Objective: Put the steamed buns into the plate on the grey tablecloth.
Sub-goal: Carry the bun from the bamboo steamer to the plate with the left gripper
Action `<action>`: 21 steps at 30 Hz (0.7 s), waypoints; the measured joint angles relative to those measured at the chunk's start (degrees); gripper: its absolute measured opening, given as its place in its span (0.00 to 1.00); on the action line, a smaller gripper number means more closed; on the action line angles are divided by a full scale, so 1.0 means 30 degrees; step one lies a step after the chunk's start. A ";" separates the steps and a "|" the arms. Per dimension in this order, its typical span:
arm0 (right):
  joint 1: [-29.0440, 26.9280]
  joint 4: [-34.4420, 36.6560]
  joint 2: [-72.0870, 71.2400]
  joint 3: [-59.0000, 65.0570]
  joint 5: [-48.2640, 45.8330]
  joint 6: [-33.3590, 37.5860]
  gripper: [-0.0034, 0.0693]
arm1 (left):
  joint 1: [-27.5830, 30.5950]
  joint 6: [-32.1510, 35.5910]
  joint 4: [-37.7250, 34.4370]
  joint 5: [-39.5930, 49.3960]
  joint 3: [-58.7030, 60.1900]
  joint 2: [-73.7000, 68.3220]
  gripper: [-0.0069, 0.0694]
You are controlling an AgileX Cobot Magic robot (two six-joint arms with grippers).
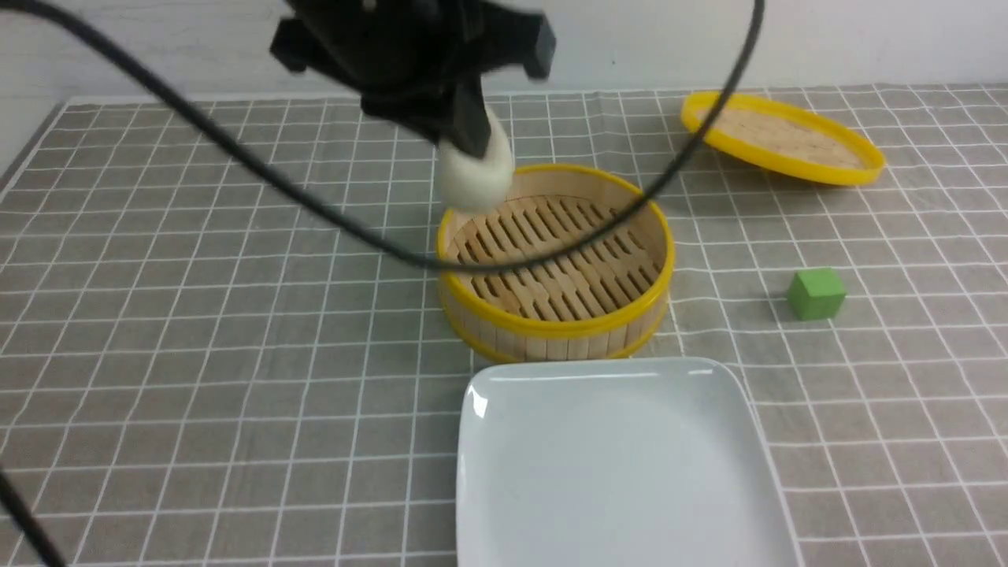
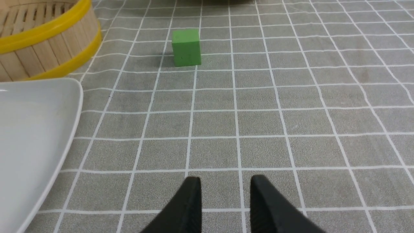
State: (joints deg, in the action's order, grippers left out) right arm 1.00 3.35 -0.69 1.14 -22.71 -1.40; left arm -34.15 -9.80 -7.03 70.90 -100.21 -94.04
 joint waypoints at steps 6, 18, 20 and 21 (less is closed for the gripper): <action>0.0000 0.0000 0.0000 0.0000 0.0000 0.0000 0.38 | -0.2684 -0.0244 -0.0452 -0.3663 0.6551 -0.0054 0.14; 0.0000 0.0000 0.0000 0.0000 0.0000 0.0000 0.38 | -0.4463 -0.2086 -0.0560 -1.0661 0.8951 -0.4280 0.39; 0.0000 0.0000 0.0000 0.0000 0.0000 0.0000 0.38 | -0.4463 -0.2121 -0.0521 -1.1468 0.8951 -0.4699 0.52; 0.0000 0.0000 0.0000 0.0000 0.0000 0.0000 0.38 | -0.4424 -0.2142 -0.0522 -1.1801 0.8958 -0.4726 0.58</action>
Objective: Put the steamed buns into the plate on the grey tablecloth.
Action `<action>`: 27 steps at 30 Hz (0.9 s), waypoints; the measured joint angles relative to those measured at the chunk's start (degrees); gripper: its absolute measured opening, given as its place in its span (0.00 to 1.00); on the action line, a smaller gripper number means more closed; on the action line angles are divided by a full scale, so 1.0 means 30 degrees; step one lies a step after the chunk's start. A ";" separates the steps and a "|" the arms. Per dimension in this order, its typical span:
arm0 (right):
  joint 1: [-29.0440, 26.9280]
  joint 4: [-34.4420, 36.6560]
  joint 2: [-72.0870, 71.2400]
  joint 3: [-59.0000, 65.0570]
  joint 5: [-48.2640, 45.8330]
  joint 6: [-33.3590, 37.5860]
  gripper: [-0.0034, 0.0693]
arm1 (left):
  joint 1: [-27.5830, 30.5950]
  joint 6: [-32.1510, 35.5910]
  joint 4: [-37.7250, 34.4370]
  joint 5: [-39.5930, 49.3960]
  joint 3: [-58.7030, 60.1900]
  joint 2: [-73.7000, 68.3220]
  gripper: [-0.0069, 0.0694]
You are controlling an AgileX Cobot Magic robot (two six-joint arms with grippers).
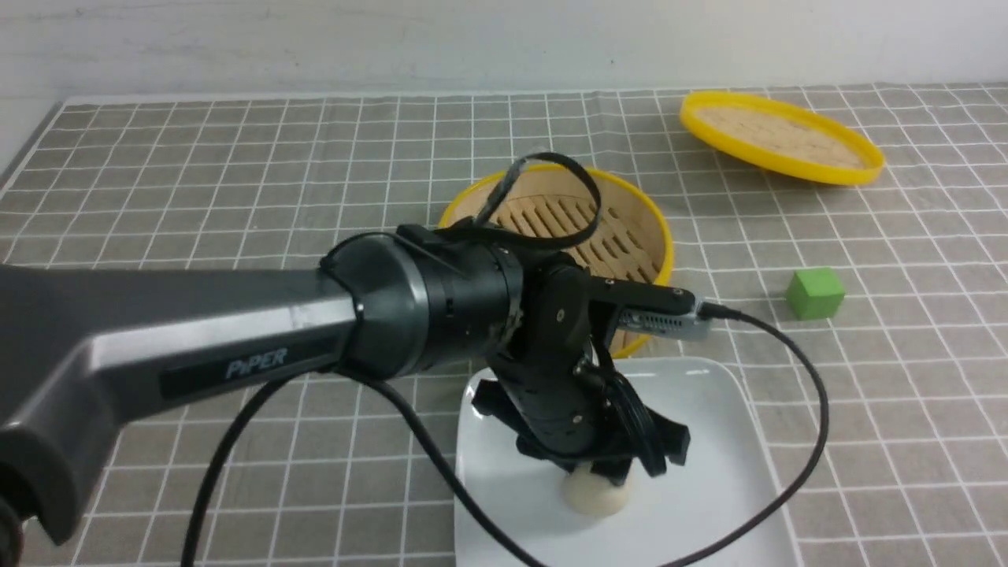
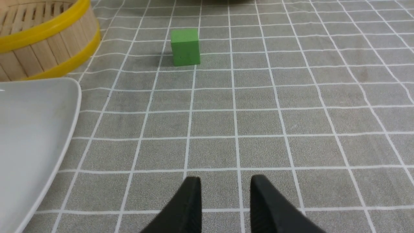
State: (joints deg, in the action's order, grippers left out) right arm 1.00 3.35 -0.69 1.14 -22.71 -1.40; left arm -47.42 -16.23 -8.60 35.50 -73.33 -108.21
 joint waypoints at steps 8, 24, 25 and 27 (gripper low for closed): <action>0.0000 0.0000 0.0000 0.0000 0.0000 0.0000 0.38 | 0.0146 -0.0014 0.0873 0.0930 -0.3005 0.1145 0.78; 0.0000 0.0000 0.0000 0.0000 0.0000 0.0000 0.38 | 0.0168 -0.0014 0.7351 1.1788 -0.9159 0.8383 0.12; 0.0000 0.0000 0.0000 0.0000 0.0000 0.0000 0.38 | 0.0168 -0.0014 0.7373 1.1788 -0.8739 0.8838 0.11; 0.0000 0.0000 0.0000 0.0000 0.0000 0.0000 0.38 | 0.0168 -0.0111 0.6919 1.1788 -0.7173 1.0561 0.09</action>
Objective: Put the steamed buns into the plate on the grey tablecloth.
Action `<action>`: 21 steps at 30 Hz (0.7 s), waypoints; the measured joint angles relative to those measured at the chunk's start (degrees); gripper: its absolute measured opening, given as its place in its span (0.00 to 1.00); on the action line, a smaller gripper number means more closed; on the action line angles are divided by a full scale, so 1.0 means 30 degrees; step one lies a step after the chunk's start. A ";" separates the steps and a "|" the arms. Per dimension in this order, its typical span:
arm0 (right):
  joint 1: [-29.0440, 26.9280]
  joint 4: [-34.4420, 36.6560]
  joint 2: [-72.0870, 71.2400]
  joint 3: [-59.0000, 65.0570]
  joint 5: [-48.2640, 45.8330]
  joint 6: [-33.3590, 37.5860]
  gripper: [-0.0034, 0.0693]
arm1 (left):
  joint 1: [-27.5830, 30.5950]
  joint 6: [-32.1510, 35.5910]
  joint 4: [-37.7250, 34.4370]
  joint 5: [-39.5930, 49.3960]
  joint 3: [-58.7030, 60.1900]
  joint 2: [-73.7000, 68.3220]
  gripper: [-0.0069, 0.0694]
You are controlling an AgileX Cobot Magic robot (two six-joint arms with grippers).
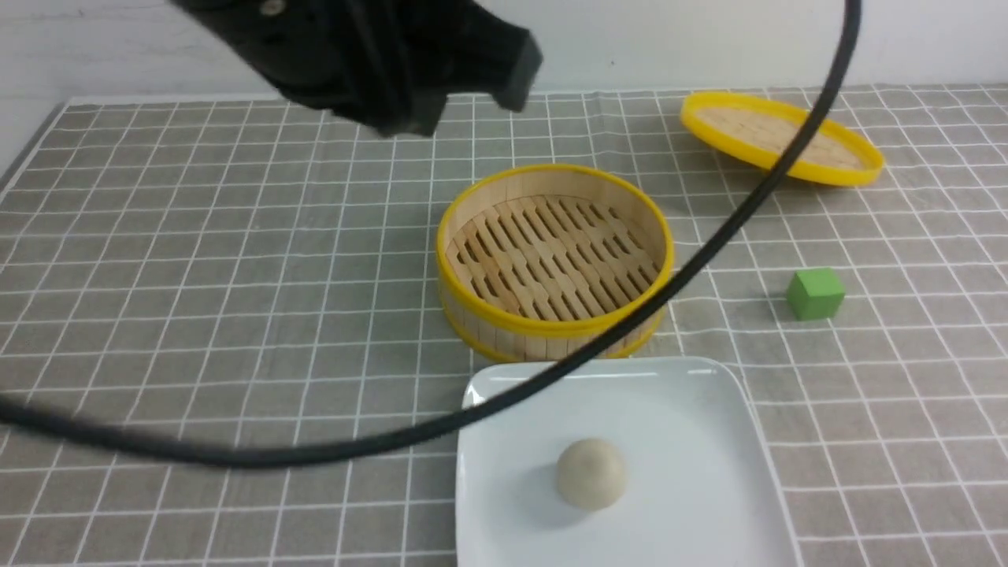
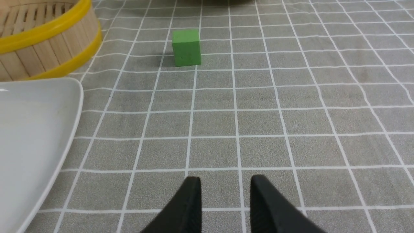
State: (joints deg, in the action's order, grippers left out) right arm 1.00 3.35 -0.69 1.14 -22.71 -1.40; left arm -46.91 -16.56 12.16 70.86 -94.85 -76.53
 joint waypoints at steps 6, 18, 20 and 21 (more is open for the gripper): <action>0.0000 0.0000 0.0000 0.0000 0.0000 0.0000 0.38 | -0.1368 -0.1895 -0.1205 -0.4455 0.8145 0.4962 0.09; 0.0000 0.0000 0.0000 0.0000 0.0000 0.0000 0.38 | -0.1987 -0.4832 -0.0708 -1.9626 1.8697 0.8692 0.09; 0.0000 0.0000 0.0000 0.0000 0.0000 0.0000 0.38 | -0.1987 -0.4814 -0.0391 -1.9521 1.9326 0.8673 0.09; 0.0000 0.0000 0.0000 0.0000 0.0000 0.0000 0.38 | -0.1987 -0.4814 -0.0297 -1.9334 1.9462 0.8673 0.10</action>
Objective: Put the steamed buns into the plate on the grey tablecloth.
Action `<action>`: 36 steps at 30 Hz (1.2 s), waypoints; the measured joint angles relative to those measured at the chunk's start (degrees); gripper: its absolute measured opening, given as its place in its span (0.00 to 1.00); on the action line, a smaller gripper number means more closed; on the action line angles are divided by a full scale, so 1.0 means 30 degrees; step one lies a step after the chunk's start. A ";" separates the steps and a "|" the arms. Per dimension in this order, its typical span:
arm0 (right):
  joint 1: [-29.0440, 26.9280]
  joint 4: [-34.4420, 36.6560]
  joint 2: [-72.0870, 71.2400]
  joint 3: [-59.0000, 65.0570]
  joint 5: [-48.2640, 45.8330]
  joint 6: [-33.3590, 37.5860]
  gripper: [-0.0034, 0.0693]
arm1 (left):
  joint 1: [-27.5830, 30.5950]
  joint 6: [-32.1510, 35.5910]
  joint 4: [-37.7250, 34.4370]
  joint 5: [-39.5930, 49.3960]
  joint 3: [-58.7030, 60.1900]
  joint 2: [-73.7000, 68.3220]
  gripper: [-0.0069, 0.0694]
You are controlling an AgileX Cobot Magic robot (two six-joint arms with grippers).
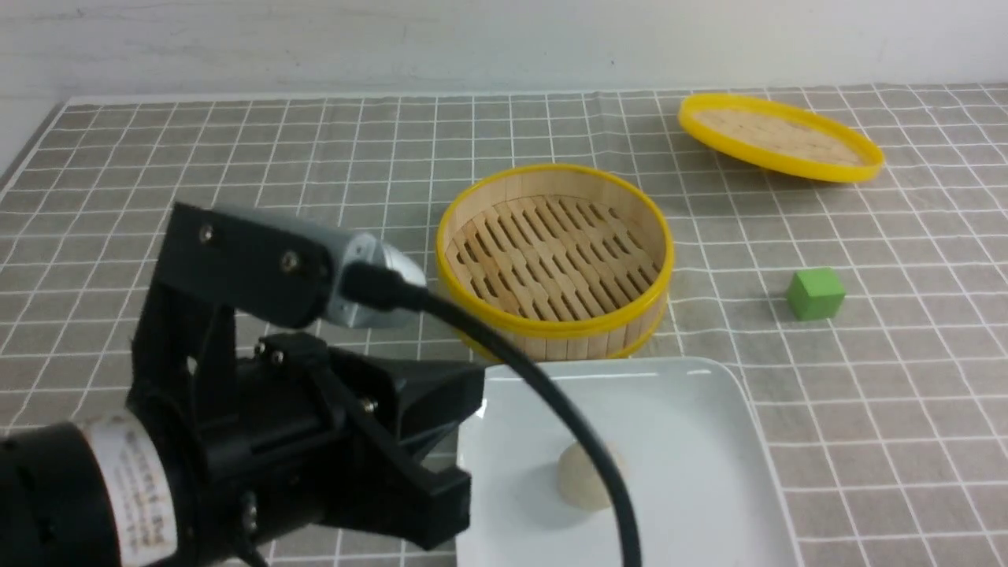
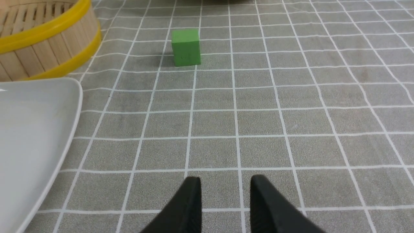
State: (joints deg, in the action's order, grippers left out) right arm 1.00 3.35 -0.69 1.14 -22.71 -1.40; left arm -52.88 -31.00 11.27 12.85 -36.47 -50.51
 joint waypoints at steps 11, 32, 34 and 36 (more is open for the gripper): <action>0.0000 0.0000 0.0000 0.0000 0.0000 0.0000 0.38 | 0.0374 0.0168 -0.0113 0.2495 0.0254 0.0206 0.11; 0.0000 0.0000 0.0000 0.0000 0.0000 0.0000 0.38 | 1.6713 0.8799 -0.2398 0.1069 1.1142 1.5128 0.14; 0.0000 0.0000 0.0000 0.0000 0.0000 0.0000 0.38 | 1.7378 0.8799 -0.2273 0.1444 1.1720 1.6017 0.14; 0.0000 0.0000 0.0000 0.0000 0.0000 0.0000 0.38 | 1.7774 0.8547 -0.2206 0.1616 1.2317 1.6758 0.14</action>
State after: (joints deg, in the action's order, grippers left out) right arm 1.00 3.35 -0.69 1.14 -22.71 -1.40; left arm 0.45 -5.36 4.65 17.70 0.48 -0.24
